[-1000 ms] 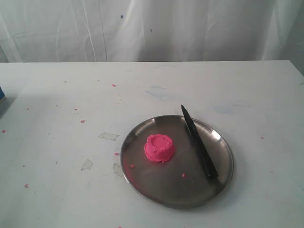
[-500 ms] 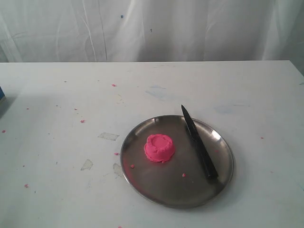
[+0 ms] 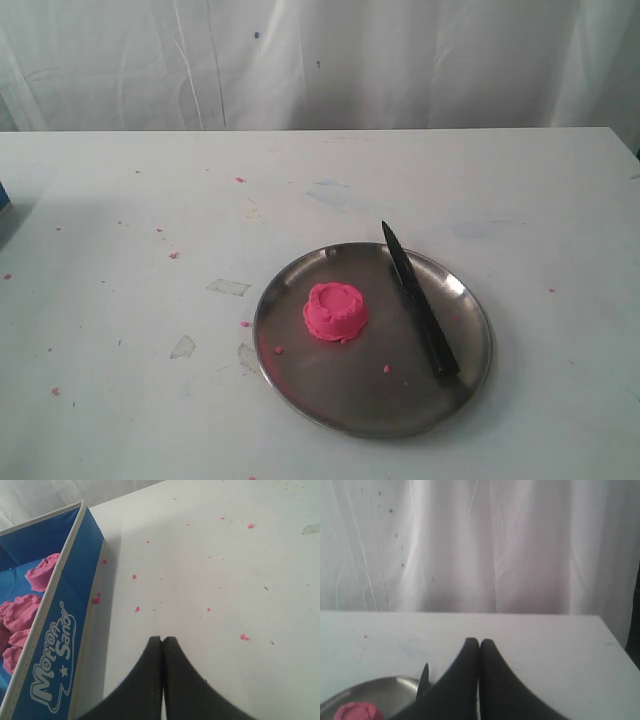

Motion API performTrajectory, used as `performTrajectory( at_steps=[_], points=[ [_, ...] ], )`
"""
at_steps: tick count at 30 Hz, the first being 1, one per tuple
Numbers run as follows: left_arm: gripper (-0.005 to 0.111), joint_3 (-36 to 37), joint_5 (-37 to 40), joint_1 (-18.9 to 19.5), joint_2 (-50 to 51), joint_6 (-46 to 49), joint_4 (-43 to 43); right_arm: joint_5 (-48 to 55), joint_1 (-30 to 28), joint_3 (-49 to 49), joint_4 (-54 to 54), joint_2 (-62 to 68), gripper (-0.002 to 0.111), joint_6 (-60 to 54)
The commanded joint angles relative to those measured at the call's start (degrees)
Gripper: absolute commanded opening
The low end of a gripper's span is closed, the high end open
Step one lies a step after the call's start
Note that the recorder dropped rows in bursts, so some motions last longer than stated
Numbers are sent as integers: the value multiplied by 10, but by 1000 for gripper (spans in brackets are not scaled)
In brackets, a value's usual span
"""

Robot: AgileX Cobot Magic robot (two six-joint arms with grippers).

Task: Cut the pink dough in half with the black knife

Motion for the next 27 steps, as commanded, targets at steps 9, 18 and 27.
performTrajectory(
  at_steps=[9,18,27],
  points=[
    [0,1,1,-1,-2,-1,1,152,37,-102,125,291,0,-188],
    [0,1,1,-1,-2,-1,1,231,102,-174,125,522,0,-191],
    [0,1,1,-1,-2,-1,1,107,132,-207,165,600,0,-191]
  ],
)
